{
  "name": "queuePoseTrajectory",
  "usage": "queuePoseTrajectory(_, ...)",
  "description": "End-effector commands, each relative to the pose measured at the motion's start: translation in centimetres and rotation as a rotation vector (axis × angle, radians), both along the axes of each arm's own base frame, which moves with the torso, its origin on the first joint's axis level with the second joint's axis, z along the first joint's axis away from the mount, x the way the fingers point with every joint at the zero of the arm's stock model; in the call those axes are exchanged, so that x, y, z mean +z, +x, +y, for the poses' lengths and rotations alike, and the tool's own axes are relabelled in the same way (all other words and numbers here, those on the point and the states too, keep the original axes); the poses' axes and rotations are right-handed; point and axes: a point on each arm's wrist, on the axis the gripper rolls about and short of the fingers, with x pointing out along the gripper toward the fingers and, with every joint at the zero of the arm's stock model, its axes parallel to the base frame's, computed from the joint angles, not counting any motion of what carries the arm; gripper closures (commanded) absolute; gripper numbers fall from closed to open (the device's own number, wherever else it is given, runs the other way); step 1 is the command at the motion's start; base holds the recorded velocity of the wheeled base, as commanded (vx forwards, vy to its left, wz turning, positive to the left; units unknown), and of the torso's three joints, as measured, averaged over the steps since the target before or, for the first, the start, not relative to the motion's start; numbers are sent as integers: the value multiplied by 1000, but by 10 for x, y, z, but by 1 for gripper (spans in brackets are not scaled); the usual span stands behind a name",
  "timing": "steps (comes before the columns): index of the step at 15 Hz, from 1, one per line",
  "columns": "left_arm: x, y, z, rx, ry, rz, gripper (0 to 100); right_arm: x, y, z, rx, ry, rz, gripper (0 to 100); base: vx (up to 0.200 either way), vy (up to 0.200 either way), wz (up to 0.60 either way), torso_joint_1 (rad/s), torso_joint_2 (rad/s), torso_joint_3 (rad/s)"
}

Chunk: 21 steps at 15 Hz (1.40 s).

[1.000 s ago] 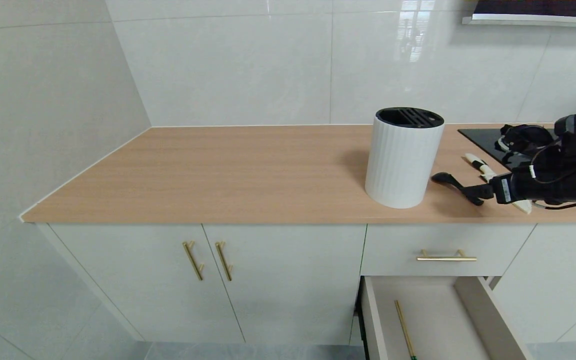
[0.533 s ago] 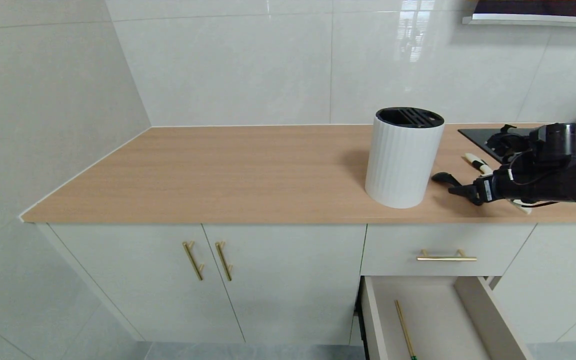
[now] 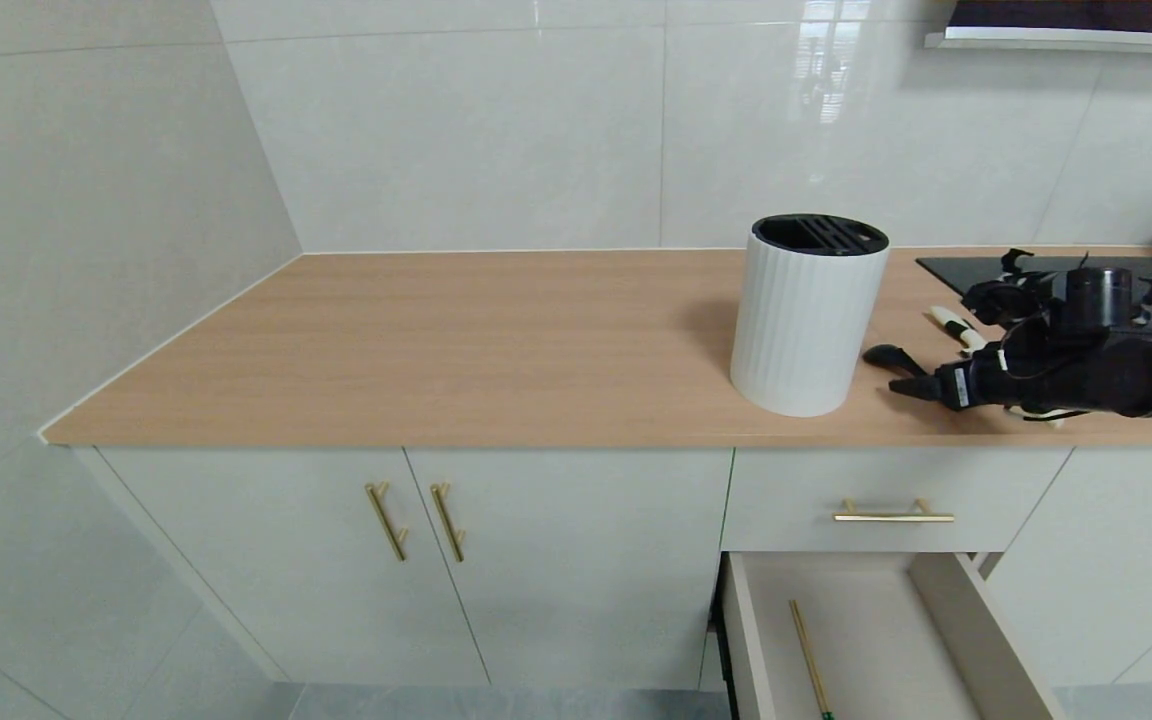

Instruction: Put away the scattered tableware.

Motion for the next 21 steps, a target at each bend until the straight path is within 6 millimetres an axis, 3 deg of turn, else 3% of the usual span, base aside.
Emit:
queuePoseTrajectory(1,0,0,0,0,0,2,0,-5,2,-1,1,3,8,0,0,0,0,0,0,0)
queuePoseTrajectory(13,0,0,0,0,0,2,0,-11,8,-5,-11,18,16,0,0,0,0,0,0,0)
queuePoseTrajectory(14,0,0,0,0,-1,2,0,-12,9,-5,-11,18,18,100,0,0,0,0,0,0)
queuePoseTrajectory(21,0,0,0,0,0,2,0,-14,9,-5,-11,19,24,100,0,0,0,0,0,0)
